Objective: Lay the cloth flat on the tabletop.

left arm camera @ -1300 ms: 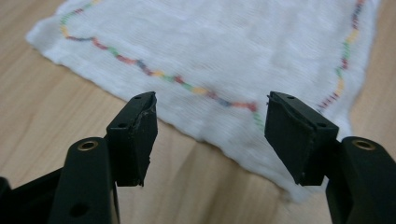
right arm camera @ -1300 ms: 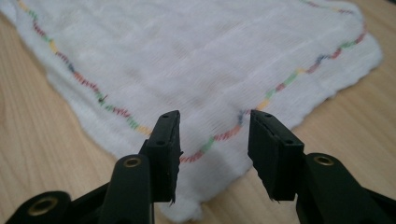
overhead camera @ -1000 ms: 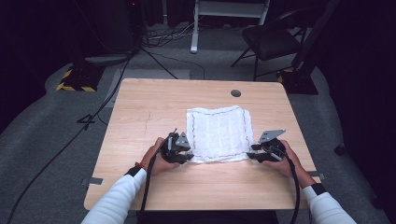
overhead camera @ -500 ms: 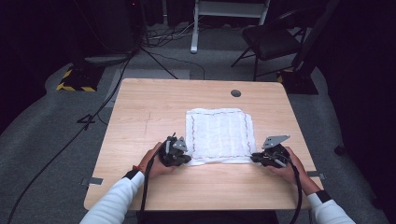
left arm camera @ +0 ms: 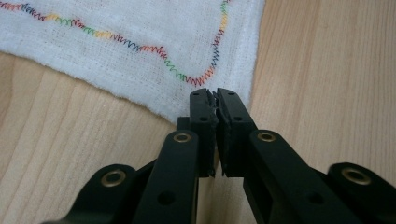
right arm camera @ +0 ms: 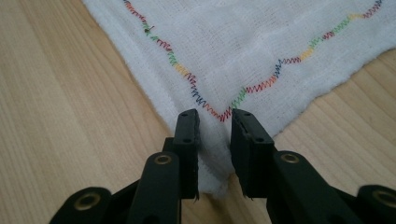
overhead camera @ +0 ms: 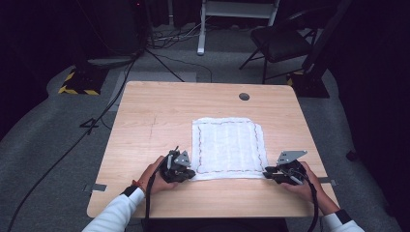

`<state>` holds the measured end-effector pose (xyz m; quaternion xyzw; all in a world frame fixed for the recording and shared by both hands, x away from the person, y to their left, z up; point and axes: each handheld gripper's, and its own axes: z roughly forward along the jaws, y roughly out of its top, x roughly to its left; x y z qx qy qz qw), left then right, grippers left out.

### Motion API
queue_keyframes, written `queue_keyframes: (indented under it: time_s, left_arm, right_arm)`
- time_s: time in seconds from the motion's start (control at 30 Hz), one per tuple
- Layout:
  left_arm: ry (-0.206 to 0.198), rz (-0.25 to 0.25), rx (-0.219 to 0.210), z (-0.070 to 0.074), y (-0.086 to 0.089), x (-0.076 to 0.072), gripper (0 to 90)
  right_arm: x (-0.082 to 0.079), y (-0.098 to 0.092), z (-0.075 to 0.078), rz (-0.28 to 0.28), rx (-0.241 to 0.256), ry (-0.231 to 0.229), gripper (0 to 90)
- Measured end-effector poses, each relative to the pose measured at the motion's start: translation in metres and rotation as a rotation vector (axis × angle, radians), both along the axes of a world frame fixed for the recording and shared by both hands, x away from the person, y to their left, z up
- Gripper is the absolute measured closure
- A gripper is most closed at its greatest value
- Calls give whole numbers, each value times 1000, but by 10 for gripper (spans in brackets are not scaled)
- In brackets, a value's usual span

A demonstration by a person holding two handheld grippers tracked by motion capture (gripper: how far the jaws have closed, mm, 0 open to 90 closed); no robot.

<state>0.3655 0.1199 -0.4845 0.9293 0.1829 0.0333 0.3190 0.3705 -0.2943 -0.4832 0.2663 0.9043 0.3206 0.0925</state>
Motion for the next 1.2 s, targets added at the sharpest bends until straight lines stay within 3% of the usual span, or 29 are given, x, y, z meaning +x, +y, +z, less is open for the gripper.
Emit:
queue_keyframes:
  time_s: [0.17, 0.27, 0.4, 0.5, 0.57, 0.63, 0.83, 1.2]
  left_arm:
    - [-37, 20, 11, 3, 6, -6, 771]
    - [-51, 48, -23, 7, 14, -4, 709]
    - [-70, 158, -41, 11, 22, 4, 489]
    - [-81, 224, -46, 10, 29, 11, 274]
    - [-80, 257, -74, 10, 34, 14, 220]
    - [-118, 292, -81, 11, 39, 16, 201]
    - [-134, 336, -81, 12, 47, 25, 176]
    - [-153, 389, -28, 3, 61, 37, 192]
  right_arm:
    - [-7, 0, 0, -6, -1, -19, 658]
    - [-8, -1, 4, -10, 44, -27, 610]
    - [-8, 2, 12, -25, 74, -66, 529]
    - [-7, 10, 16, -24, 83, -102, 461]
    - [-7, 13, 17, -21, 82, -111, 410]
    - [-5, 19, 18, -10, 81, -121, 363]
    - [-1, 41, 23, 27, 89, -148, 322]
    - [0, 102, 26, 152, 98, -180, 404]
